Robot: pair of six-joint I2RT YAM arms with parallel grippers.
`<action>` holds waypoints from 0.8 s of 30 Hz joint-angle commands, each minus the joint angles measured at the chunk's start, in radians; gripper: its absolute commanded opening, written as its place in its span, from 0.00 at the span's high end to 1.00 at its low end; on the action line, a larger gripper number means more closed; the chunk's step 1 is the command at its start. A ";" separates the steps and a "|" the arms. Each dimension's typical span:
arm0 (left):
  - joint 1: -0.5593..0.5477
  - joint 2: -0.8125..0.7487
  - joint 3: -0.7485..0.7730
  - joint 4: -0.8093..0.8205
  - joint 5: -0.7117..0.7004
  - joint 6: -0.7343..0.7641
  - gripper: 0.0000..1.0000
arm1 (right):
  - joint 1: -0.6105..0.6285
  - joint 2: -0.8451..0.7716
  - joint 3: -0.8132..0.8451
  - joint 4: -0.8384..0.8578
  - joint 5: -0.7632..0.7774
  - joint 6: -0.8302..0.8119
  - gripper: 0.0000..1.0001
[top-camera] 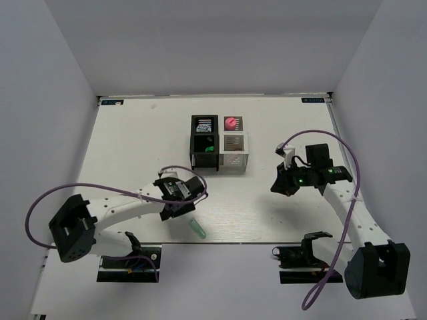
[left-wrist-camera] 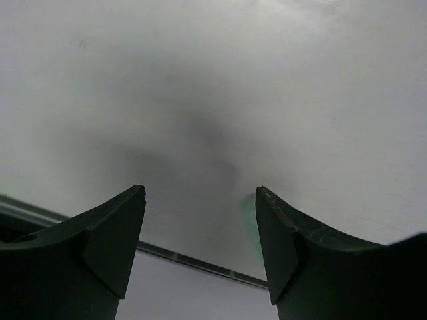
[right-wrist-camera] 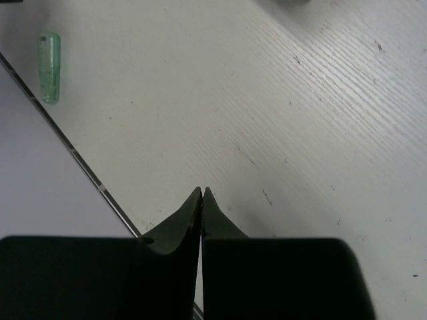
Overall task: Sort the stationery into containers
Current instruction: Pick up the stationery from the center of the board.
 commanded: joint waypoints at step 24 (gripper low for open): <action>-0.069 0.308 -0.021 0.176 0.255 -0.256 0.37 | -0.047 0.003 0.034 -0.005 0.030 0.018 0.89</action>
